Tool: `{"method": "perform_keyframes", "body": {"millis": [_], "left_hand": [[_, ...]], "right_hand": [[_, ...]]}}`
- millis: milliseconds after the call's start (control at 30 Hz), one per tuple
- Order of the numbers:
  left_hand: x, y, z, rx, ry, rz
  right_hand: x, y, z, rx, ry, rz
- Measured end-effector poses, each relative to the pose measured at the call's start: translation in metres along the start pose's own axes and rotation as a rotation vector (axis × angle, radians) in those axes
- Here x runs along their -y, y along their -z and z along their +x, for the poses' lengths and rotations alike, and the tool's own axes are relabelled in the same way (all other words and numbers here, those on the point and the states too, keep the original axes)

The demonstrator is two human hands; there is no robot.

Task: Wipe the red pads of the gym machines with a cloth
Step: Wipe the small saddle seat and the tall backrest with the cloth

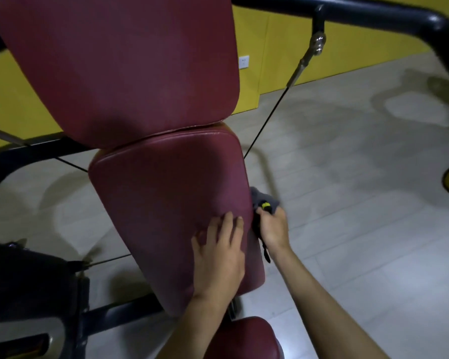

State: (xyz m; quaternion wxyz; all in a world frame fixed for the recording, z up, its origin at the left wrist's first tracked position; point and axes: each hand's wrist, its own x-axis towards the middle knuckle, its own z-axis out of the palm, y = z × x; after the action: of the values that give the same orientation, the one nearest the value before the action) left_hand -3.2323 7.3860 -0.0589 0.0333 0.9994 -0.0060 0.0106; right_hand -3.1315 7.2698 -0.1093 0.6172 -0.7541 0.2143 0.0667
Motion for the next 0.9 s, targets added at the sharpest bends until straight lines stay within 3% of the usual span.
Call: {"method": "perform_keyframes", "body": {"millis": [100,200,300,500,600,700,900], "left_hand": [[0.001,0.001,-0.001,-0.006,-0.020,-0.009],[0.003,-0.010,-0.005,-0.043,-0.071,0.004],[0.003,-0.034,-0.015,-0.067,-0.151,0.014],[-0.005,-0.105,-0.035,-0.003,-0.187,-0.047],[-0.008,-0.138,-0.044,0.036,-0.199,-0.073],[-0.011,-0.156,-0.052,0.085,-0.157,-0.095],[-0.018,-0.162,-0.055,0.110,-0.039,-0.134]], "right_hand": [[0.066,-0.007,-0.002,-0.003,0.145,0.067],[0.069,-0.009,-0.006,-0.027,0.209,0.198],[0.006,-0.006,-0.002,-0.058,0.117,0.268],[-0.195,0.015,0.007,-0.036,-0.294,-0.010],[-0.235,0.025,0.007,0.009,-0.404,-0.048],[-0.201,0.022,0.015,0.036,-0.348,-0.052],[-0.088,0.010,0.014,0.063,0.032,0.224]]}}
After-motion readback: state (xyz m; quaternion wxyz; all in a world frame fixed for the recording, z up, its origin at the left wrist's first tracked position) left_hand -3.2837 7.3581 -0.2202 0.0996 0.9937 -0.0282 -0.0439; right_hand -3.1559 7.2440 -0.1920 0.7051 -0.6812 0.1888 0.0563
